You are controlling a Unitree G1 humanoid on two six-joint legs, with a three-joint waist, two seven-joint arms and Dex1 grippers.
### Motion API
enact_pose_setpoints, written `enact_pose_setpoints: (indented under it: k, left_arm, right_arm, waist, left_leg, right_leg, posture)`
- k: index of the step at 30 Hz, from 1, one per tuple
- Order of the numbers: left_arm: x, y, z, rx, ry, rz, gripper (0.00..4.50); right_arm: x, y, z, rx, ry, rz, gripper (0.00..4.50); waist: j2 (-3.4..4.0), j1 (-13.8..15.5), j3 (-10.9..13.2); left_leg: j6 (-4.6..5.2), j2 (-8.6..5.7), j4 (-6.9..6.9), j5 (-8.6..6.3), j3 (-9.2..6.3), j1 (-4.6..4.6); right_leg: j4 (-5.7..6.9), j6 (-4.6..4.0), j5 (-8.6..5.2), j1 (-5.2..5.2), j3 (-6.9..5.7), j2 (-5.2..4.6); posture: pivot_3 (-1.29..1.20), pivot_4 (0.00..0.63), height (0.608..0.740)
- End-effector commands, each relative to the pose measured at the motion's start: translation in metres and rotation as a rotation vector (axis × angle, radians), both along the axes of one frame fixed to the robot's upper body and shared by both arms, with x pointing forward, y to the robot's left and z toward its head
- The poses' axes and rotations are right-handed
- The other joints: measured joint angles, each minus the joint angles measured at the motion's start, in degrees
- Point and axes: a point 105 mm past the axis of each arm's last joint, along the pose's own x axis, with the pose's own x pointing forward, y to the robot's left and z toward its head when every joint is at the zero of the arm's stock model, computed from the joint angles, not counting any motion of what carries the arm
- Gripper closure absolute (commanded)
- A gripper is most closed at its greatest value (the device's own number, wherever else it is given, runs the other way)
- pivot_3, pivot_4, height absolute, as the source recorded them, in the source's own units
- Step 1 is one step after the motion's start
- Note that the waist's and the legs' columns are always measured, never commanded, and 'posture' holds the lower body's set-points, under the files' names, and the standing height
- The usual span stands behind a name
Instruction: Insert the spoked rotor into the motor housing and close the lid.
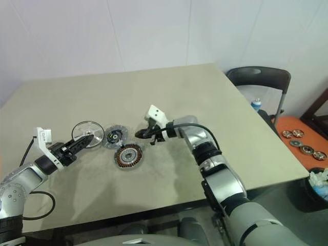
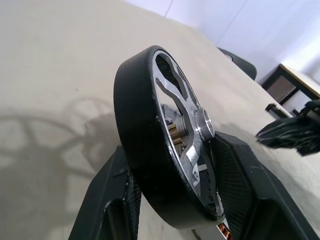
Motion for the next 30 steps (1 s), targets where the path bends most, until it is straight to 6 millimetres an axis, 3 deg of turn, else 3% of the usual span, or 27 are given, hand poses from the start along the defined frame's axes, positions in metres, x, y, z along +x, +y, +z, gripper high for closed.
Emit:
enact_pose_setpoints:
  k: [1, 5, 9, 13, 22, 30]
  left_arm:
    - [0.0, -0.007, 0.008, 0.015, -0.018, -0.042, 2.73]
    - [-0.003, -0.027, 0.01, 0.0, -0.002, -0.135, 2.73]
    - [-0.003, -0.049, 0.019, -0.031, -0.017, -0.242, 2.73]
    - [-0.009, -0.065, 0.014, -0.012, 0.019, -0.354, 2.73]
    - [-0.007, -0.069, -0.006, 0.036, 0.114, -0.463, 2.73]
    - [-0.001, -0.083, -0.005, -0.019, 0.126, -0.526, 2.73]
  right_arm:
    - [0.006, -0.011, 0.024, 0.031, -0.04, 0.016, 4.5]
    - [0.007, -0.04, 0.019, -0.033, -0.018, 0.016, 4.5]
    - [0.011, -0.051, 0.021, -0.039, -0.025, -0.019, 4.5]
    - [0.002, -0.05, 0.023, -0.03, -0.032, 0.029, 4.5]
    - [-0.015, -0.046, 0.046, 0.044, -0.046, 0.103, 4.5]
    - [-0.021, -0.048, 0.041, 0.038, -0.037, 0.108, 4.5]
  waist:
    - [0.0, 0.06, 0.0]
    - [0.01, 0.26, 0.01]
    - [0.0, 0.3, 0.01]
    - [0.02, 0.07, 0.02]
    - [0.05, 0.43, 0.04]
    - [0.05, 0.5, 0.04]
  left_leg:
    - [0.0, 0.0, 0.0, 0.0, 0.0, 0.0]
    - [0.0, 0.0, 0.0, 0.0, 0.01, -0.04]
    - [0.01, -0.01, 0.01, -0.01, 0.01, -0.05]
    - [0.01, 0.01, 0.0, 0.0, 0.02, -0.04]
    - [0.01, 0.0, 0.01, -0.01, 0.03, -0.05]
    - [0.03, 0.0, 0.03, -0.02, 0.03, -0.08]
  right_leg:
    - [-0.01, 0.0, 0.0, 0.0, 0.0, -0.01]
    - [-0.06, 0.0, 0.0, 0.0, 0.0, -0.02]
    - [-0.08, 0.0, 0.0, 0.02, 0.0, -0.03]
    - [-0.07, 0.0, 0.0, 0.01, 0.02, -0.02]
    - [-0.09, 0.0, 0.0, 0.02, 0.02, -0.02]
    - [-0.12, 0.0, 0.0, 0.01, 0.01, -0.05]
  posture:
    - [0.0, 0.0, 0.74]
    - [0.0, 0.0, 0.74]
    - [0.0, 0.0, 0.74]
    - [0.0, 0.0, 0.74]
    - [0.0, 0.0, 0.74]
    - [0.0, 0.0, 0.74]
